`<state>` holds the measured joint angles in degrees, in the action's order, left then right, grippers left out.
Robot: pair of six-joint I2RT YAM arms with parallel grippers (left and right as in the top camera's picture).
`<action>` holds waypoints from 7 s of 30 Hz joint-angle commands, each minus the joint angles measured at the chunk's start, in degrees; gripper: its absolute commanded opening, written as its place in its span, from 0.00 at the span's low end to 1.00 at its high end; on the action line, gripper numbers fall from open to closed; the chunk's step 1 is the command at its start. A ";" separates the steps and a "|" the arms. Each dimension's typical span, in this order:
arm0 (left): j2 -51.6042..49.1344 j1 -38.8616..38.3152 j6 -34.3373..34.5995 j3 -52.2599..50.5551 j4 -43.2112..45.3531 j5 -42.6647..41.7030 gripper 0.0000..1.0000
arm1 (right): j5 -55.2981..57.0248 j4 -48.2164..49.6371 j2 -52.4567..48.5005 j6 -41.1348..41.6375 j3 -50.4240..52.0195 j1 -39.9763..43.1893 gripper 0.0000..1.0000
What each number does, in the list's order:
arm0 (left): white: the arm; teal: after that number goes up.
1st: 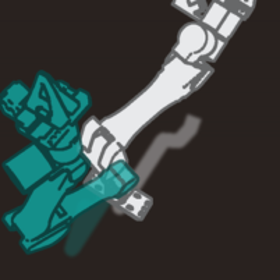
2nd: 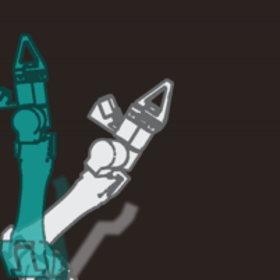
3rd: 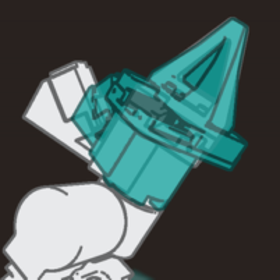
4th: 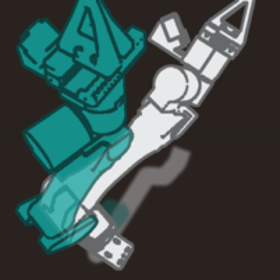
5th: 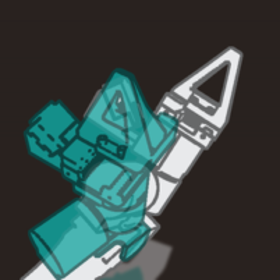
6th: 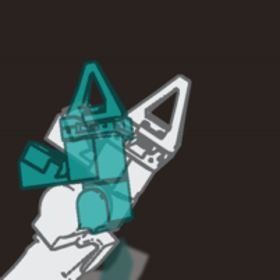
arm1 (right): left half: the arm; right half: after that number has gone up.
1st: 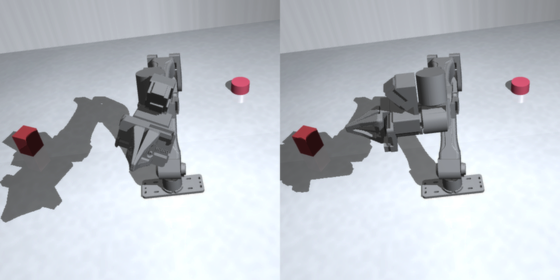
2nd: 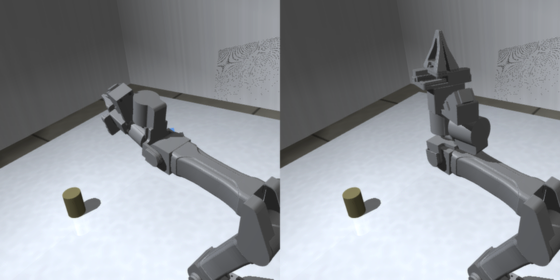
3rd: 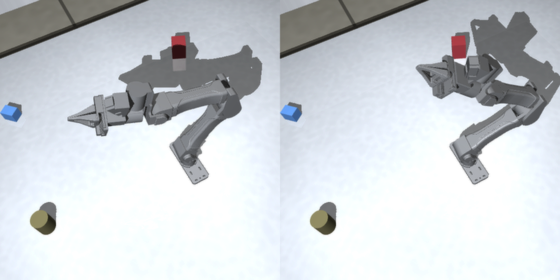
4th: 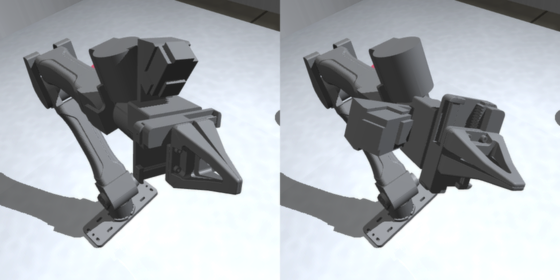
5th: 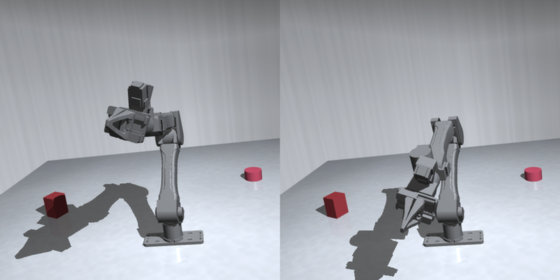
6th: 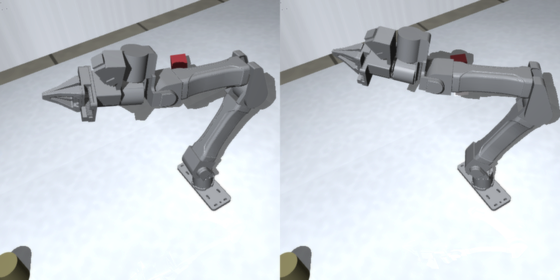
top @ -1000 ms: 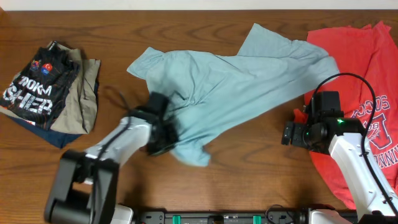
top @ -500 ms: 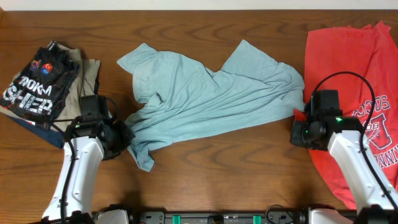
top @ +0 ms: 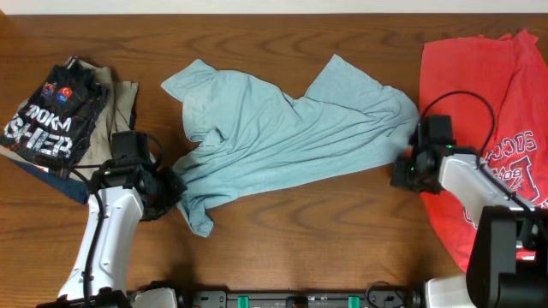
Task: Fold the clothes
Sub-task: 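Grasp the blue shirt's left corner with left gripper, right corner with right, then lift the blue shirt with both grippers and shake it out forward, then lay the blue shirt flat on the table with both grippers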
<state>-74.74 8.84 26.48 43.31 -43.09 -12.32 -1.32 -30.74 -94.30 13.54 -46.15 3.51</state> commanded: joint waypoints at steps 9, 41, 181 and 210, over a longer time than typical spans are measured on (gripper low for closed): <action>-0.28 0.20 -0.81 -0.20 0.22 -0.35 0.06 | 9.53 8.26 -5.77 6.36 -4.98 22.16 0.01; -0.28 0.20 -0.74 -0.20 1.42 -0.33 0.06 | -14.91 11.89 -6.60 -10.58 -11.06 14.19 0.01; -26.95 -5.05 -8.87 72.32 18.53 -8.81 0.06 | -12.41 -16.90 -14.78 2.36 -84.48 9.05 0.01; -25.24 -5.57 -14.93 65.85 -40.96 -13.18 0.06 | -1.90 -50.31 -14.47 -9.99 -69.72 13.31 0.01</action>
<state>-99.50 5.04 13.63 114.28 -83.42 -25.76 -7.51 -80.79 -109.03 5.21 -120.53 16.16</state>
